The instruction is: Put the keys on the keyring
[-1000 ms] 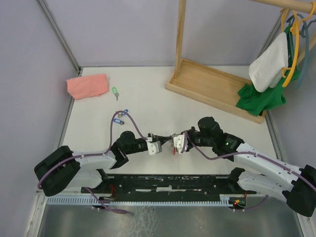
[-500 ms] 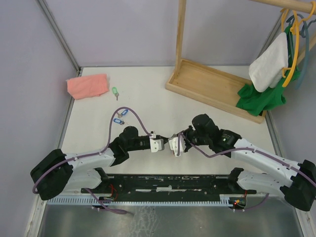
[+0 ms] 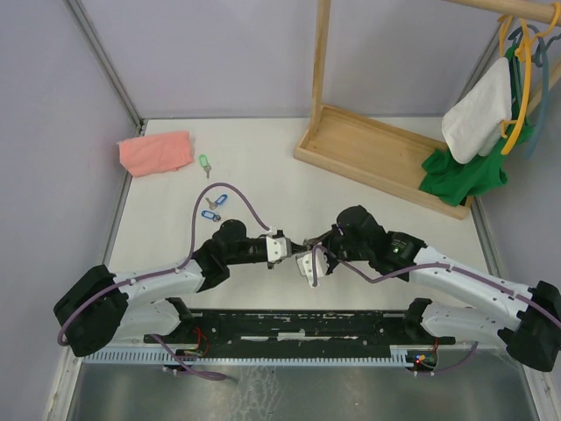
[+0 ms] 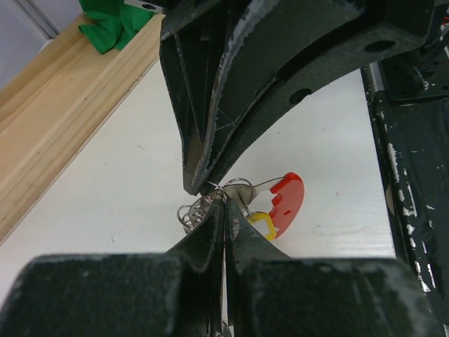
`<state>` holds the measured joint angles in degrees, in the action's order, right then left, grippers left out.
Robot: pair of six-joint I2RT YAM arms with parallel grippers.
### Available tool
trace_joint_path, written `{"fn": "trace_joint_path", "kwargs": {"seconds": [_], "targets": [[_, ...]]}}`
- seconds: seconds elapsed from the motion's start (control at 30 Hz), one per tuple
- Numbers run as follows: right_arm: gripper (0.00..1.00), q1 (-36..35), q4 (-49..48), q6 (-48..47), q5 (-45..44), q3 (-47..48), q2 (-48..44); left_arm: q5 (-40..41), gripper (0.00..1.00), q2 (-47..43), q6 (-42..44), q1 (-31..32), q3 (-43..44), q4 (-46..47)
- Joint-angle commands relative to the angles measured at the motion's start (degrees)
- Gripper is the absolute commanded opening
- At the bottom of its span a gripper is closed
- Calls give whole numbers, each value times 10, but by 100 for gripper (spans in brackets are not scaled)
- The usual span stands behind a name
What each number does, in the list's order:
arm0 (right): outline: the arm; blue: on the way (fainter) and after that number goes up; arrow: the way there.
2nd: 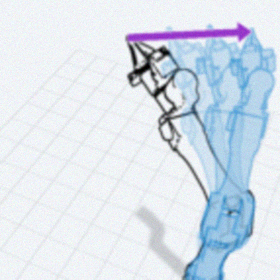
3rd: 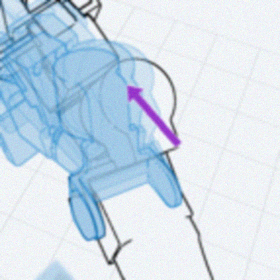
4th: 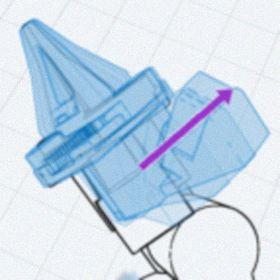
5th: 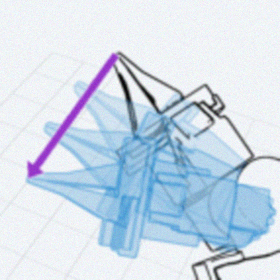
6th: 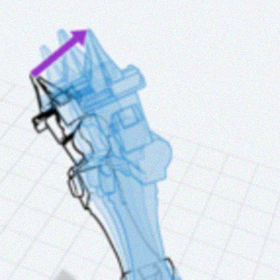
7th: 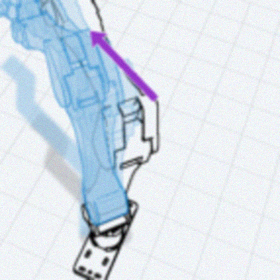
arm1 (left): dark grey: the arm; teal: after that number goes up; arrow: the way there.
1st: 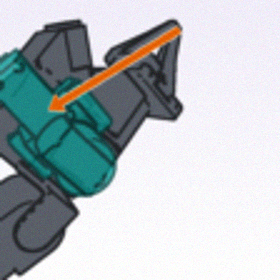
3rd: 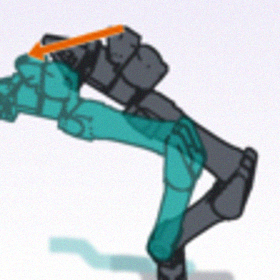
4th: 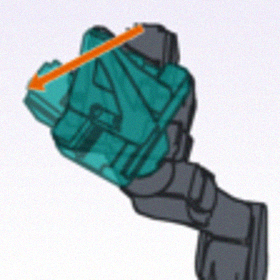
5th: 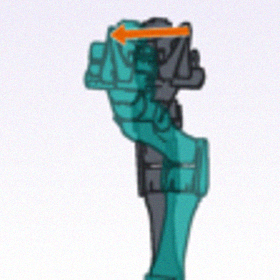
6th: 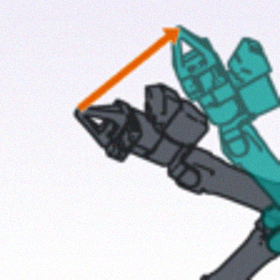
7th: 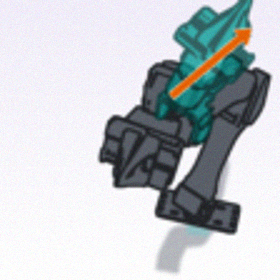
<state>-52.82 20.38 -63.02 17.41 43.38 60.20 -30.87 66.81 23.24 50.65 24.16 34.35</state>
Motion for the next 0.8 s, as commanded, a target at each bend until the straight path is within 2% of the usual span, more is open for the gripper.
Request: {"fn": "trace_joint_path", "kwargs": {"seconds": [0.0,0.4,0.77], "targets": [[1,-25,-11,-22,38,6,20,-56,3,-1,-68,-4,47,55],[1,-43,8,-58,36,3,27,-128,3,17,-170,-58,64,71],[1,-45,-45,-45,38,-31,-18,-165,3,58,-344,-117,40,171]]}}
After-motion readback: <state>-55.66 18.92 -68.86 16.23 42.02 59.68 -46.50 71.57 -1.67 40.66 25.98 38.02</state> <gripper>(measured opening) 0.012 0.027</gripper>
